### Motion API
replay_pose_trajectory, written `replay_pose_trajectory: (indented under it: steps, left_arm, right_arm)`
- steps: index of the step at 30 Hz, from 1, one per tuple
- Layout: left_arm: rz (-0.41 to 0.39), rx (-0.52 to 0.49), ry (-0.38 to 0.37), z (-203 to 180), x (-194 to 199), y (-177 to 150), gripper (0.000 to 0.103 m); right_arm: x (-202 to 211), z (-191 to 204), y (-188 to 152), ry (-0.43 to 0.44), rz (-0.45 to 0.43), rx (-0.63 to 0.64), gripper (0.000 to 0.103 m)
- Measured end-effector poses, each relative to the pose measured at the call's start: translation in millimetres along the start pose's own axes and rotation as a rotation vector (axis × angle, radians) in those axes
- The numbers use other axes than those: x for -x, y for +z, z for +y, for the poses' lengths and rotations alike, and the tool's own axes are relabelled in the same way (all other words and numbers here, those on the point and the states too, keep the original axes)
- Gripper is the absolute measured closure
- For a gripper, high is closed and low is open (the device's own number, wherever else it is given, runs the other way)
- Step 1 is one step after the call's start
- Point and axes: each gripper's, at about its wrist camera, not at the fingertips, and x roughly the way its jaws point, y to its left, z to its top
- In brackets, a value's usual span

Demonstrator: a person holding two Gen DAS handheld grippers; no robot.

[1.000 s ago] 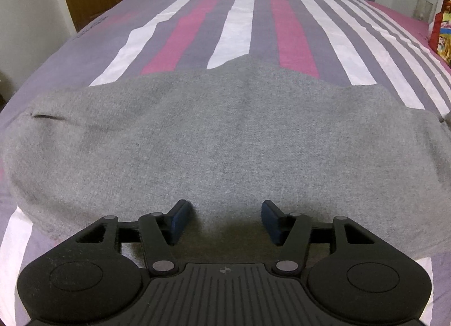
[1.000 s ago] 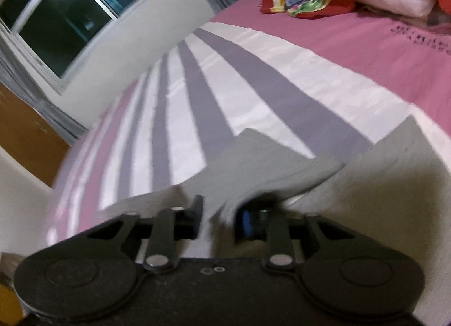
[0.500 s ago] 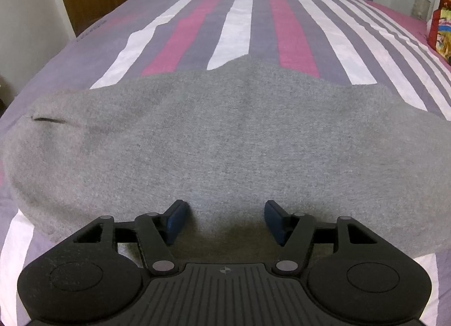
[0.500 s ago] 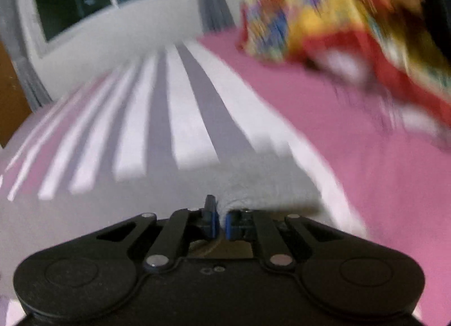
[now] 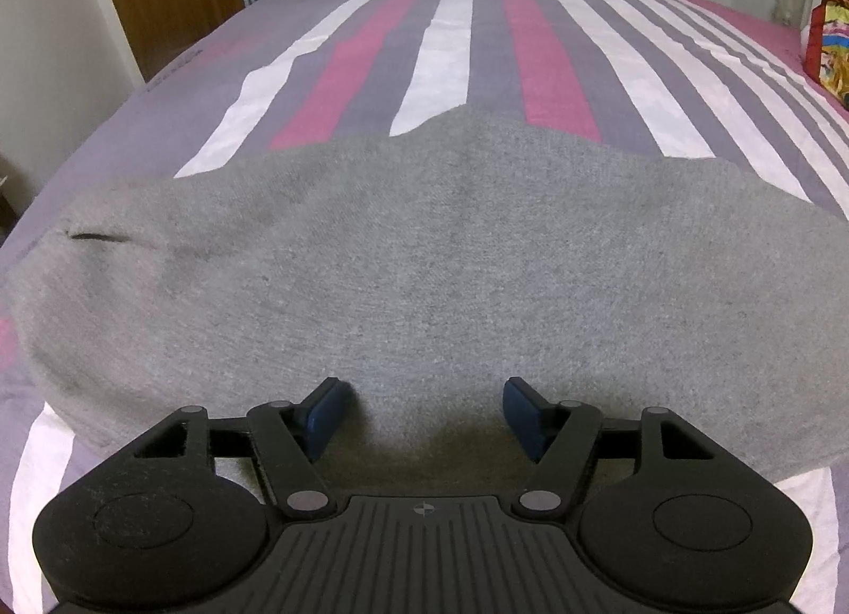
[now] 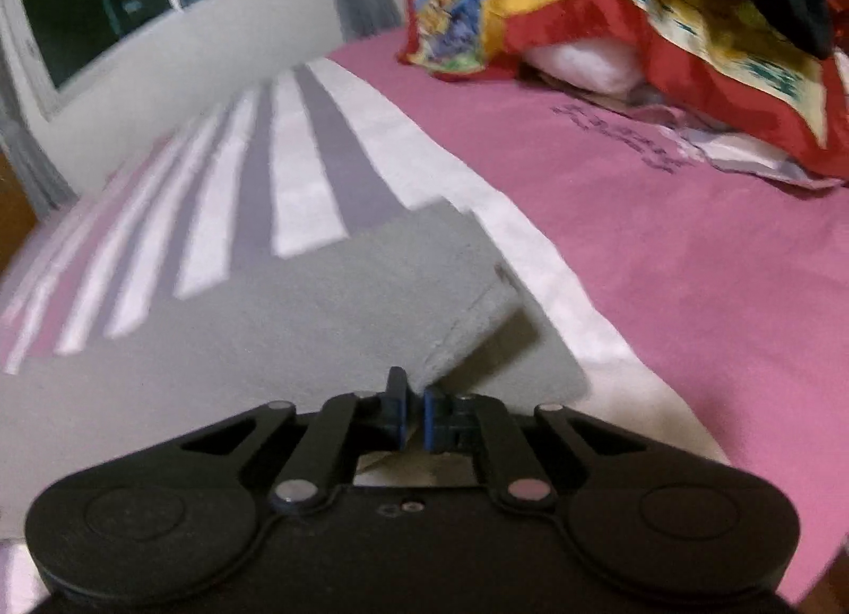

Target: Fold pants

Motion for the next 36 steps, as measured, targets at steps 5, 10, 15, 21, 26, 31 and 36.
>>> replay_pose_trajectory:
  steps: [5, 10, 15, 21, 26, 31, 36]
  left_arm:
    - [-0.005, -0.011, 0.002, -1.7, 1.5, -0.1, 0.036]
    - [-0.012, -0.023, -0.024, -9.8, 6.5, -1.0, 0.036]
    - [-0.022, -0.045, -0.026, -18.1, 8.2, -1.7, 0.036]
    - [-0.024, -0.056, -0.050, -13.9, 15.3, -0.7, 0.036]
    - [-0.050, -0.074, -0.056, -19.7, 17.4, 4.4, 0.036]
    - [-0.029, -0.071, -0.033, -37.3, -0.3, 10.3, 0.036]
    - [-0.055, -0.063, -0.022, -54.4, -1.6, 15.2, 0.036]
  right_arm:
    - [-3.5, -8.4, 0.5, -0.056, -0.024, -0.054, 0.097]
    - [9.8, -3.3, 5.2, -0.060, -0.082, -0.057, 0.097]
    - [-5.8, -11.7, -6.4, -0.114, -0.017, -0.071, 0.100]
    - [16.0, -3.5, 5.3, -0.183, -0.097, -0.058, 0.072]
    - [37.7, 17.9, 16.9, -0.139, -0.153, 0.014, 0.064]
    - [12.5, 88.9, 10.4, 0.114, -0.034, 0.150, 0.064]
    - [-26.7, 187.3, -16.8, 0.264, 0.070, 0.351, 0.067]
